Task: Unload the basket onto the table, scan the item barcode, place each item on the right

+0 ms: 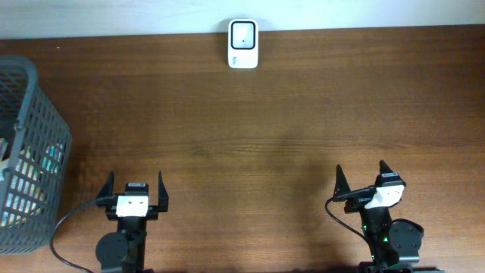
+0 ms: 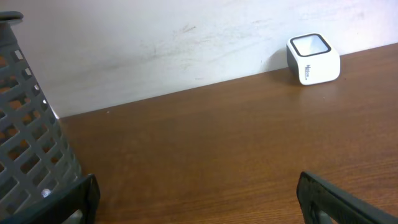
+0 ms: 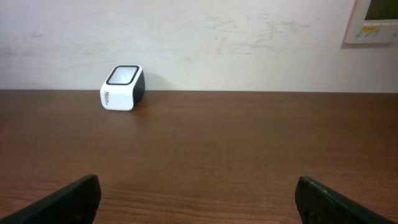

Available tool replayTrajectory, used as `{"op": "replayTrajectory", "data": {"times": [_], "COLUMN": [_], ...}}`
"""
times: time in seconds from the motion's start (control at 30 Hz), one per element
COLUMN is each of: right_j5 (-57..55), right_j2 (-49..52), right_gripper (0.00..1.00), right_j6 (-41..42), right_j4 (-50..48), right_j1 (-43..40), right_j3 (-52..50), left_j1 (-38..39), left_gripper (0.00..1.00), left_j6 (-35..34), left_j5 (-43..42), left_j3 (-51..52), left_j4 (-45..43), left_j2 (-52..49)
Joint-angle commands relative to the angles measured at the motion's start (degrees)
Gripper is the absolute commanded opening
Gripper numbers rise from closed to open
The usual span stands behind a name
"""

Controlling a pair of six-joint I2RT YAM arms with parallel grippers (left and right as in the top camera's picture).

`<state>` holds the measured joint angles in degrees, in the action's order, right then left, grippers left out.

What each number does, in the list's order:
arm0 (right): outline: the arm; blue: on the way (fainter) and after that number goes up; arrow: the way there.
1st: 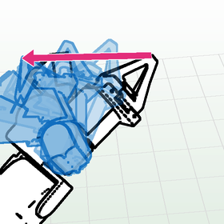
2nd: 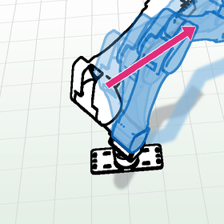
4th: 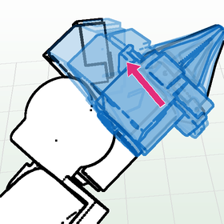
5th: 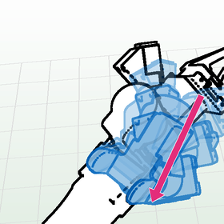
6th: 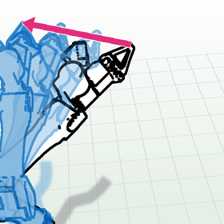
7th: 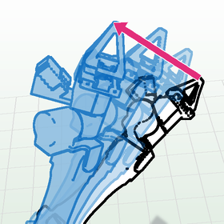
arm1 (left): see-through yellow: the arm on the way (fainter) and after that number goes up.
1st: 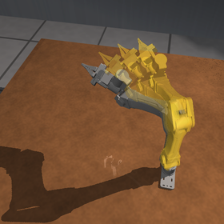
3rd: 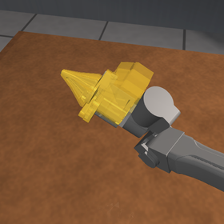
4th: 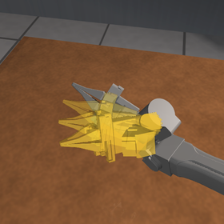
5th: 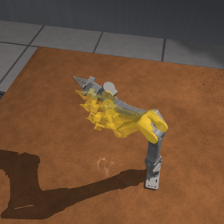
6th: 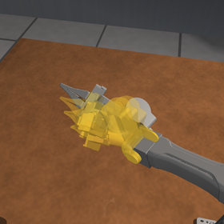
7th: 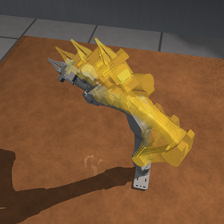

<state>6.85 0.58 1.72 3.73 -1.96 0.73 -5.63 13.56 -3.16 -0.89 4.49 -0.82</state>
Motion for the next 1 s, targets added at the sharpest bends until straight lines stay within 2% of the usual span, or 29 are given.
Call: {"op": "replayTrajectory", "data": {"times": [0.0,0.97], "right_j5": [0.46,0.46], "right_j2": [-0.07,-0.07], "right_gripper": [0.99,0.99], "right_j6": [0.44,0.44], "right_j4": [0.13,0.13], "right_j1": [-0.33,-0.33], "right_j3": [-0.42,-0.42], "left_j1": [0.22,0.24], "left_gripper": [0.99,0.99], "left_j6": [0.68,0.66], "left_j5": [0.42,-1.20], "left_j3": [0.39,0.31], "left_j4": [0.04,-0.76], "left_j2": [0.46,0.15]}}
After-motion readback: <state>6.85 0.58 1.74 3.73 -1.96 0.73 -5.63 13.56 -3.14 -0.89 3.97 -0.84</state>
